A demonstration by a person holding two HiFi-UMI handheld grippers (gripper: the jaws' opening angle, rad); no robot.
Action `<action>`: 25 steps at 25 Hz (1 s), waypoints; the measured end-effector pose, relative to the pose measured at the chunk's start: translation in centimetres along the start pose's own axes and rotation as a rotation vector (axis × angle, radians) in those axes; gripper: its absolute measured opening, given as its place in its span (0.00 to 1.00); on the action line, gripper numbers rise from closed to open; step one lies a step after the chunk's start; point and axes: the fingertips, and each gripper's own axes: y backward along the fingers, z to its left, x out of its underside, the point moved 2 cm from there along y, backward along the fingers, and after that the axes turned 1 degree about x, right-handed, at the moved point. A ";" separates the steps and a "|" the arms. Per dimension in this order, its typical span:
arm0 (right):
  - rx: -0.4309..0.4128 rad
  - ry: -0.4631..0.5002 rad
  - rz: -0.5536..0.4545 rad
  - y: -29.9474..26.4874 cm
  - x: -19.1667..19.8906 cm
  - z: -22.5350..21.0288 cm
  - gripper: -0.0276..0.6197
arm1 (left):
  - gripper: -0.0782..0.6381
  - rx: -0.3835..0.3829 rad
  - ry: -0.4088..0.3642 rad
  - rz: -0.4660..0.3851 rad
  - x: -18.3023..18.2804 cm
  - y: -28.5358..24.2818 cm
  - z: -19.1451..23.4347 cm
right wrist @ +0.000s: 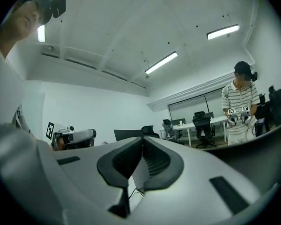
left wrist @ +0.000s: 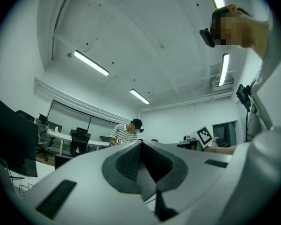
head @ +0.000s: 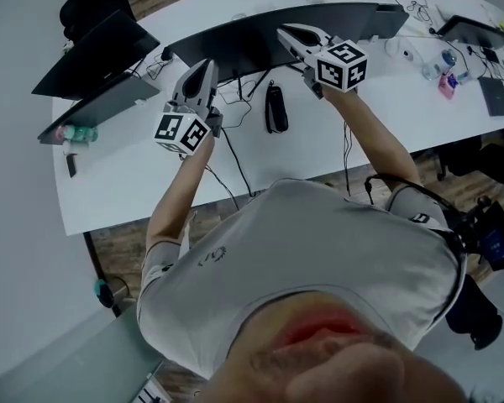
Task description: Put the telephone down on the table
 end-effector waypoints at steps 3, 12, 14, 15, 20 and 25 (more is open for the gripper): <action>0.000 0.022 0.004 0.2 -0.4 0.5 0.07 | 0.12 -0.010 -0.004 0.020 0.3 0.9 -0.1; -0.034 0.082 0.048 1.6 -1.2 2.5 0.06 | 0.12 -0.009 -0.040 0.063 -0.7 2.1 -1.0; -0.040 0.088 0.054 1.8 -1.4 2.8 0.06 | 0.12 0.001 -0.044 0.070 -0.7 2.0 -1.4; -0.042 0.098 0.060 1.9 -1.3 2.9 0.07 | 0.12 0.008 -0.046 0.077 -0.6 2.0 -1.7; -0.080 0.106 0.125 1.8 -0.4 3.7 0.06 | 0.12 0.055 -0.050 0.131 0.0 1.7 -2.5; -0.100 0.136 0.207 1.5 0.8 4.2 0.06 | 0.12 0.090 -0.065 0.182 0.3 1.5 -2.4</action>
